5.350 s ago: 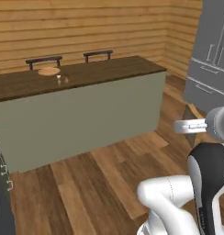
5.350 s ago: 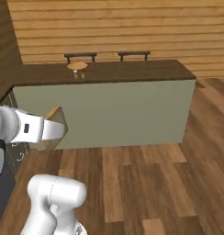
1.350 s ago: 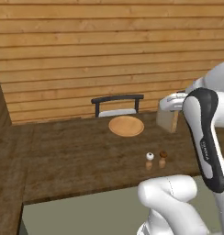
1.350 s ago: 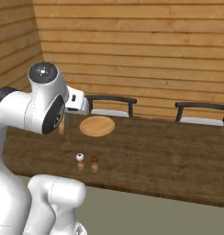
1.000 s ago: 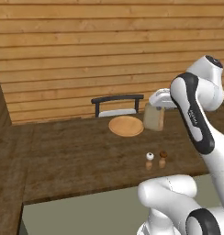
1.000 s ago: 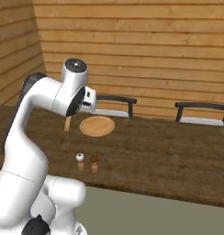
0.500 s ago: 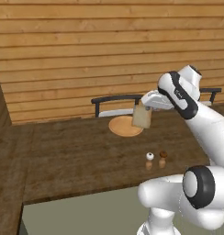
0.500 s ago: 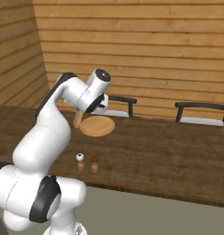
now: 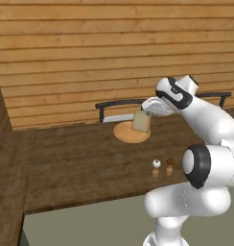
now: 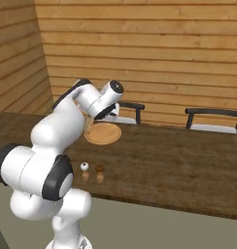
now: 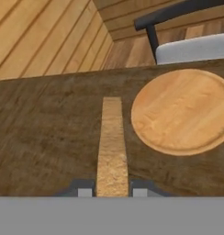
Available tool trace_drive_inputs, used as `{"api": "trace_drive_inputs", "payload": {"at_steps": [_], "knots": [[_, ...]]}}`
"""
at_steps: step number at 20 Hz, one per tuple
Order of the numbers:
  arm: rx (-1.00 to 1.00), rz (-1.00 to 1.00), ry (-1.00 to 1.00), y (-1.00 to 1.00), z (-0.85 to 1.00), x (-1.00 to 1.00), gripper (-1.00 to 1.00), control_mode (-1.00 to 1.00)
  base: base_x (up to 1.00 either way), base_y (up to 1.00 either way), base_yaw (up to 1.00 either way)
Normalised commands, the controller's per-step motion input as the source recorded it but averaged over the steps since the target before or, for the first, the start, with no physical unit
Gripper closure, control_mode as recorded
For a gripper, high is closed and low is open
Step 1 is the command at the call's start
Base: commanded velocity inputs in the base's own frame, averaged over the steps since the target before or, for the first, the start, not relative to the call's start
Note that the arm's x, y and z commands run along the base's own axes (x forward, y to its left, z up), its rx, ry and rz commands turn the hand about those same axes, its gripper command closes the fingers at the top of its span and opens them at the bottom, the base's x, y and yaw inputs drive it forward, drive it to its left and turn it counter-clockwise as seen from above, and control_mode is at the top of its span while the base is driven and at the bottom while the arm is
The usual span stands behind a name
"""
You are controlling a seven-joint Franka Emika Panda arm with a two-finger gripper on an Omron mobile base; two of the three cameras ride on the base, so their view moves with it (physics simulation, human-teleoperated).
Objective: Start the toaster. Once the lever pops up, take the bread to the plate on the dining counter.
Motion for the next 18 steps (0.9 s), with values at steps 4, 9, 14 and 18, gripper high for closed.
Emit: {"api": "trace_drive_inputs", "payload": {"at_steps": [4,9,14,18], "knots": [[0.07,0.0,0.0,-0.01,-0.39,0.46,1.0,-1.0,0.0,0.0,0.0],[0.02,0.0,0.0,0.0,-0.42,0.45,1.0,-1.0,0.0,0.0,0.0],[0.02,0.0,0.04,0.0,-0.34,0.27,1.0,-1.0,0.0,0.0,0.0],[0.0,0.0,0.01,0.0,-0.26,0.36,1.0,-1.0,0.0,0.0,0.0]]}}
